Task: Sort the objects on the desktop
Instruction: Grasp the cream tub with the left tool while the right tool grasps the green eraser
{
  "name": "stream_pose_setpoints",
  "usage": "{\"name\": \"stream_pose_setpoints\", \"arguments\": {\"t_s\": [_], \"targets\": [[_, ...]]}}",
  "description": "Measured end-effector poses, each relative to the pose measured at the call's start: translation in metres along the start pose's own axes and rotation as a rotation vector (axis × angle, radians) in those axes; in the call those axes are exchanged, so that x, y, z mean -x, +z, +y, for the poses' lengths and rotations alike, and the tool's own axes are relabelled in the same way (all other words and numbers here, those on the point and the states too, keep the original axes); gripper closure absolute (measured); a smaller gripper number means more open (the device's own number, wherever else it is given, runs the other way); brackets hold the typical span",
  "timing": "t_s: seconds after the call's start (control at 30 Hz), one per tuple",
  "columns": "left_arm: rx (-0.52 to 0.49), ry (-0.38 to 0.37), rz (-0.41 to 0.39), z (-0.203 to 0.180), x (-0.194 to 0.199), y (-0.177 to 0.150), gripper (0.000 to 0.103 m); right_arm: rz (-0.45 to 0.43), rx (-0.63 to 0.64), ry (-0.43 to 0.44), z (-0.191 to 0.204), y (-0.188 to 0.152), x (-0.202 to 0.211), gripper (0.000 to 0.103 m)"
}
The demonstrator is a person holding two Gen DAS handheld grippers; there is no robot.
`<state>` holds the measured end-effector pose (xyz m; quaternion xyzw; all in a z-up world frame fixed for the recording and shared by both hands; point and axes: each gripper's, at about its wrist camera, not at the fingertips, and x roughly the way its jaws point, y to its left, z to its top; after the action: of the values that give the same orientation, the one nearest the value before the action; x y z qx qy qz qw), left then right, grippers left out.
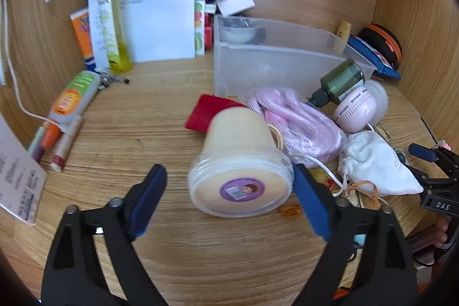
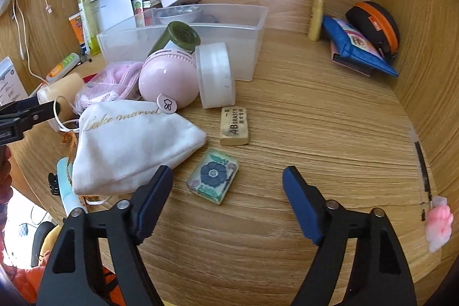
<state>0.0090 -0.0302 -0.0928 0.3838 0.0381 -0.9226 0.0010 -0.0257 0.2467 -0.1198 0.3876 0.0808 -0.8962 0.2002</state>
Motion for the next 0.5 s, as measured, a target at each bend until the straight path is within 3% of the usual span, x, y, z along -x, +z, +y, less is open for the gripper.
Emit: {"name": "stream_pose_setpoints", "arguments": {"t_s": [0.13,0.33,0.5], "targets": [[0.005,-0.004,0.019,-0.001,-0.010,0.000,0.021,0.002,0.009,-0.003,0.002,0.001,-0.002,0.036],[0.036,-0.016,0.047,-0.003,-0.024,0.002,0.033,0.008,0.011,-0.004,0.006,0.001,-0.007,0.043],[0.039,0.000,0.023,-0.004,-0.021,-0.003,0.033,-0.003,0.031,-0.007,0.010,0.000,-0.007,0.058]]}}
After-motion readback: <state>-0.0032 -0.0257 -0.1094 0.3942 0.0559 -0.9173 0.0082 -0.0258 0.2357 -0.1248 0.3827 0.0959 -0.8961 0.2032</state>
